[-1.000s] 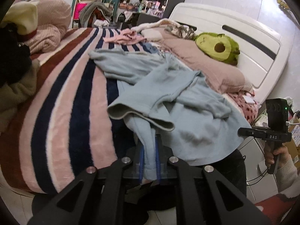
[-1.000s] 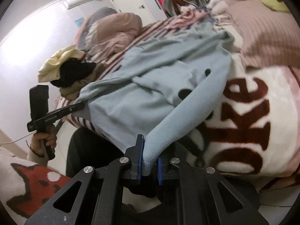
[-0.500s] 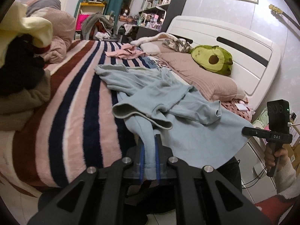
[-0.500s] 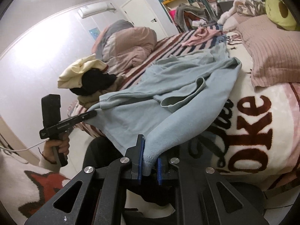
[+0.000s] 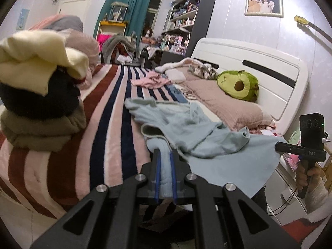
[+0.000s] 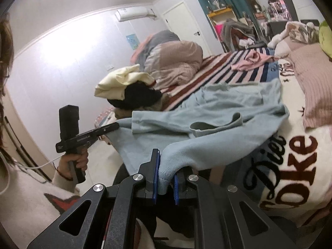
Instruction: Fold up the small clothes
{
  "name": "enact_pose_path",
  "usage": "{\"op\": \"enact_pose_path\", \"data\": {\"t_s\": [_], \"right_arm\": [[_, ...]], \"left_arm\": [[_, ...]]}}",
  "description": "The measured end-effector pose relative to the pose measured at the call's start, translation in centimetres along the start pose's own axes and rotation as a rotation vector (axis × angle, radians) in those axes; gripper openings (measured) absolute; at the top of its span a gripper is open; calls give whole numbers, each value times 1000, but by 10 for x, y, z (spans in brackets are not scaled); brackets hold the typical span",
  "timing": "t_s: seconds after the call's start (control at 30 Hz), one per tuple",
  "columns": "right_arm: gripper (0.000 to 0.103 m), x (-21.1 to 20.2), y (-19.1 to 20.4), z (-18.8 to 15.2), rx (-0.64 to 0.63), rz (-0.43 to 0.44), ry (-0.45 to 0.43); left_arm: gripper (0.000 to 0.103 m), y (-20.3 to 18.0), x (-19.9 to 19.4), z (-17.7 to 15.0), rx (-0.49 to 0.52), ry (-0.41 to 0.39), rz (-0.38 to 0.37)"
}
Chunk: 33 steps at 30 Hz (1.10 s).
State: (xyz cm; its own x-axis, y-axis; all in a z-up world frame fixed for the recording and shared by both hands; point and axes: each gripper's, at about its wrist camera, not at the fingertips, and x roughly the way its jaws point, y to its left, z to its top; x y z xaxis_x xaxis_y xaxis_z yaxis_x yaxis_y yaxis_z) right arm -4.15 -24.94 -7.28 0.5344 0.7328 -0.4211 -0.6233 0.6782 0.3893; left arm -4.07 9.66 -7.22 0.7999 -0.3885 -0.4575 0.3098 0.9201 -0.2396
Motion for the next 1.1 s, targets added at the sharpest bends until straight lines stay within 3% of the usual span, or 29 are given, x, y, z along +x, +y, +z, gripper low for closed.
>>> {"op": "enact_pose_path", "data": {"t_s": [0.33,0.77,1.1], "right_arm": [[6,1,-32,44,12,-152,-61],[6,26,-71,88,-4,-222,-55],[6,52,-115,131,11,-272,-39]], "left_arm": [[2,0,27,42,74,-58,9],[2,21,77,74,91,-38,27],[2,23,153,142,196,-65,43]]}}
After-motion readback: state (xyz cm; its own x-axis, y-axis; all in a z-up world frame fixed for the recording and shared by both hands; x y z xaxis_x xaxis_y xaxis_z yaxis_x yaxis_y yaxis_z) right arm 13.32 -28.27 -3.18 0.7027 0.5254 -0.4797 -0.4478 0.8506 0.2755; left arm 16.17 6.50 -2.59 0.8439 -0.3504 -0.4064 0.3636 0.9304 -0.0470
